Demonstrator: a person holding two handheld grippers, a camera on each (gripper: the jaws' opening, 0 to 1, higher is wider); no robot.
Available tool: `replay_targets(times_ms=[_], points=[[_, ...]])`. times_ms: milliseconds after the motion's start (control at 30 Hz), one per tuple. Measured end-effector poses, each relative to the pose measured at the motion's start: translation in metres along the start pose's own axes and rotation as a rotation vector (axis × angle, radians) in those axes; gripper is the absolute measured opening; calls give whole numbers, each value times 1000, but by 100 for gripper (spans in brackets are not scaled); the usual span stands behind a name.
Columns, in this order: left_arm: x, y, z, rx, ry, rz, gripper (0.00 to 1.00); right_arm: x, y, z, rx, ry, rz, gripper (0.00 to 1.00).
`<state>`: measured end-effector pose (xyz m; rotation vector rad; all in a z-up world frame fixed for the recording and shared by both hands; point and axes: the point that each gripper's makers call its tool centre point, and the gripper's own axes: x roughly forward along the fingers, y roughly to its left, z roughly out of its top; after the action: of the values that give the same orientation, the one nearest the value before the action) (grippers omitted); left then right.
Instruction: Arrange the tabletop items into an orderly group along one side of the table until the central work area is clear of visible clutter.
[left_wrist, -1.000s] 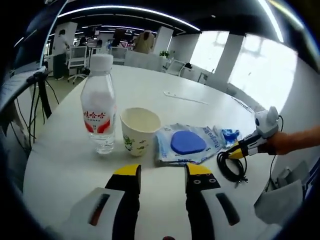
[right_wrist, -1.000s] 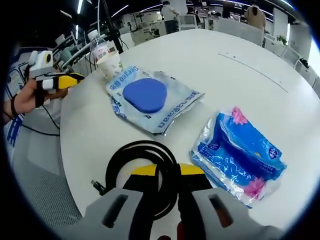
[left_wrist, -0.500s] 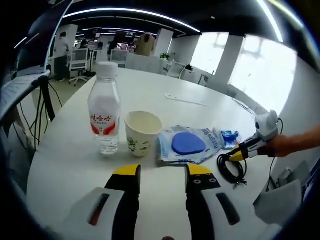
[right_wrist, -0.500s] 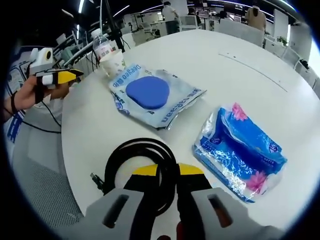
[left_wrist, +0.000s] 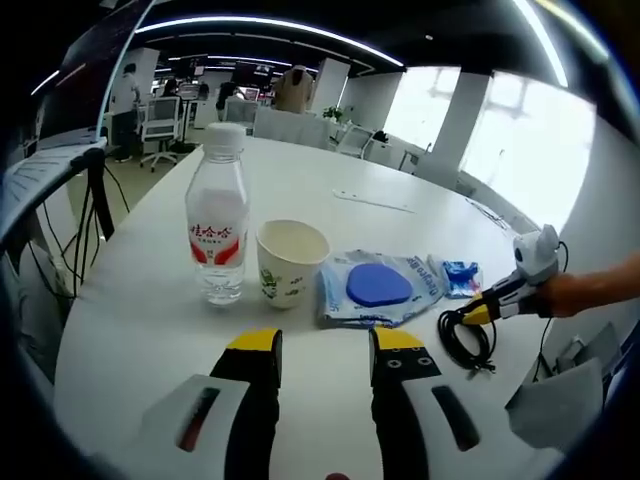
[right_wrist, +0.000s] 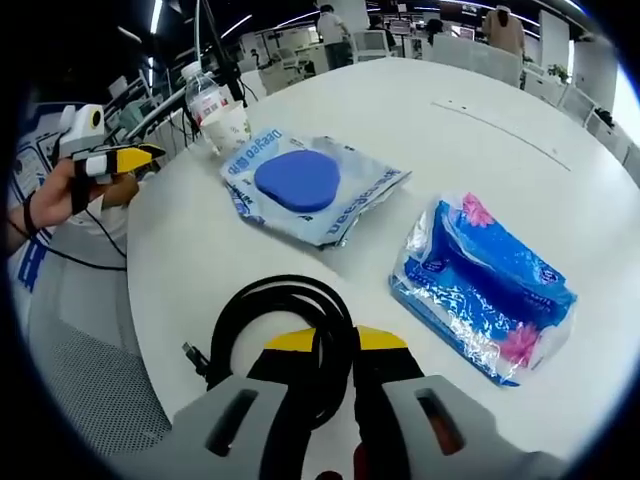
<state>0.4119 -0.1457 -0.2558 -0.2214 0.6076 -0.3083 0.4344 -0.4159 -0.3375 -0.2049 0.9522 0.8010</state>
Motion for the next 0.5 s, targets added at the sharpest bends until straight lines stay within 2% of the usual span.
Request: replay_targets(times_ms=[367,500], points=[[0,-1,-1,0,2,0,33,-1,0,-1,19,2,-1,12],[0,-1,0,-3,0,-1,33,-1,0,-4,69,0,12,16]])
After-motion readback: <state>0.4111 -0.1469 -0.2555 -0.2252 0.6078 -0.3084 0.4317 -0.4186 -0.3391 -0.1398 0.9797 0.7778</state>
